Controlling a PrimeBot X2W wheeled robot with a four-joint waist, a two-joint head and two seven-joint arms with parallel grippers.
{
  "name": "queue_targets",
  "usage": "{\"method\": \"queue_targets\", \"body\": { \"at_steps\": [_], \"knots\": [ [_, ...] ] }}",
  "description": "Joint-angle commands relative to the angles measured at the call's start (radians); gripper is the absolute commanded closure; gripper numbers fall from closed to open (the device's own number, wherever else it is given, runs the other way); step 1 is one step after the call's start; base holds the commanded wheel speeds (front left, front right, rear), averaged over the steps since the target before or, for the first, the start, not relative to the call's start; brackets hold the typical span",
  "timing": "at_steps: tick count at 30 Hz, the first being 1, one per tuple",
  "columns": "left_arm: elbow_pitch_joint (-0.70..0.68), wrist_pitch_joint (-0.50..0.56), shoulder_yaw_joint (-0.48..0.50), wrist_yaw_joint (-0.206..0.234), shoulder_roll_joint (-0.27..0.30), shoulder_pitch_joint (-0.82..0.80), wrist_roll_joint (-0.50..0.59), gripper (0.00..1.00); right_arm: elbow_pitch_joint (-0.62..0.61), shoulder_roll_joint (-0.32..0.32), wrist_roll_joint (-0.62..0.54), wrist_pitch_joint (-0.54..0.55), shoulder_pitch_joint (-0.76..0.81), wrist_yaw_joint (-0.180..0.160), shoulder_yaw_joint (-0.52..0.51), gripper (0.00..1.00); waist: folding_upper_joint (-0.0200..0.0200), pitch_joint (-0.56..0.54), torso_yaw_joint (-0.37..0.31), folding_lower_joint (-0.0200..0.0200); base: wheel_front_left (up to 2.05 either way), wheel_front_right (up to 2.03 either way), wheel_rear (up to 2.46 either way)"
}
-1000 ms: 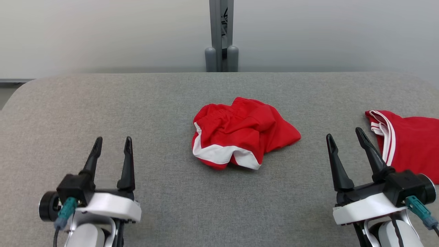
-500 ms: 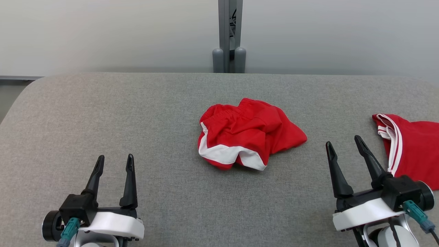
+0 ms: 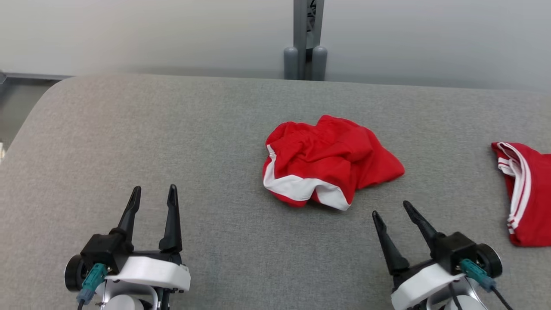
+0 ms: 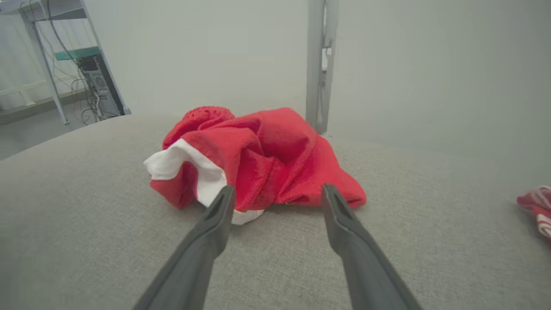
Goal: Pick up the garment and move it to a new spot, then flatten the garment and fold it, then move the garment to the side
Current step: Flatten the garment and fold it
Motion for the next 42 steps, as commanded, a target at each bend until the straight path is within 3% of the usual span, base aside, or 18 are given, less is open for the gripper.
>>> {"method": "queue_targets", "body": {
  "at_steps": [1, 11, 24, 25, 27, 28, 35, 42],
  "knots": [
    [-0.002, -0.003, -0.002, 0.005, 0.003, -0.024, -0.016, 0.0, 0.028, -0.016, -0.011, -0.001, -0.028, 0.0, 0.019, 0.0, 0.0, 0.017, 0.021, 0.0, 0.0, 0.0, 0.0],
    [0.001, -0.003, -0.03, 0.005, 0.003, -0.051, -0.036, 0.0, 0.271, -0.079, -0.034, -0.001, -0.173, 0.0, 0.141, 0.0, 0.0, 0.076, 0.129, 0.0, 0.0, 0.0, 0.0],
    [-0.015, -0.003, -0.061, 0.022, 0.003, -0.077, -0.051, 0.0, 0.414, -0.091, -0.084, -0.001, -0.277, 0.0, 0.083, 0.0, 0.0, 0.12, 0.207, 0.0, 0.0, 0.0, 0.0],
    [-0.015, -0.003, -0.069, 0.02, 0.003, -0.078, -0.046, 0.0, 0.419, -0.091, -0.089, -0.001, -0.284, 0.0, 0.083, 0.4, 0.0, 0.125, 0.208, 0.0, 0.0, 0.0, 0.0],
    [-0.017, -0.003, -0.082, 0.019, 0.003, -0.083, -0.032, 0.0, 0.43, -0.093, -0.095, -0.001, -0.297, 0.0, 0.079, 0.93, 0.0, 0.131, 0.211, 0.0, 0.0, 0.0, 0.0],
    [-0.019, -0.003, -0.086, 0.023, 0.003, -0.083, -0.03, 0.0, 0.434, -0.093, -0.097, -0.001, -0.301, 0.0, 0.074, 1.0, 0.0, 0.133, 0.211, 0.0, 0.0, 0.0, 0.0],
    [-0.019, -0.003, -0.089, 0.034, 0.003, -0.083, -0.035, 0.0, 0.424, -0.085, -0.084, -0.001, -0.306, 0.0, 0.073, 1.0, 0.0, 0.125, 0.184, 0.0, 0.0, 0.0, 0.0],
    [-0.004, -0.003, -0.093, 0.027, 0.003, -0.072, -0.043, 0.0, 0.345, -0.121, -0.061, -0.001, -0.311, 0.0, 0.057, 1.0, 0.0, 0.075, 0.11, 0.0, 0.0, 0.0, 0.0]
  ]
}}
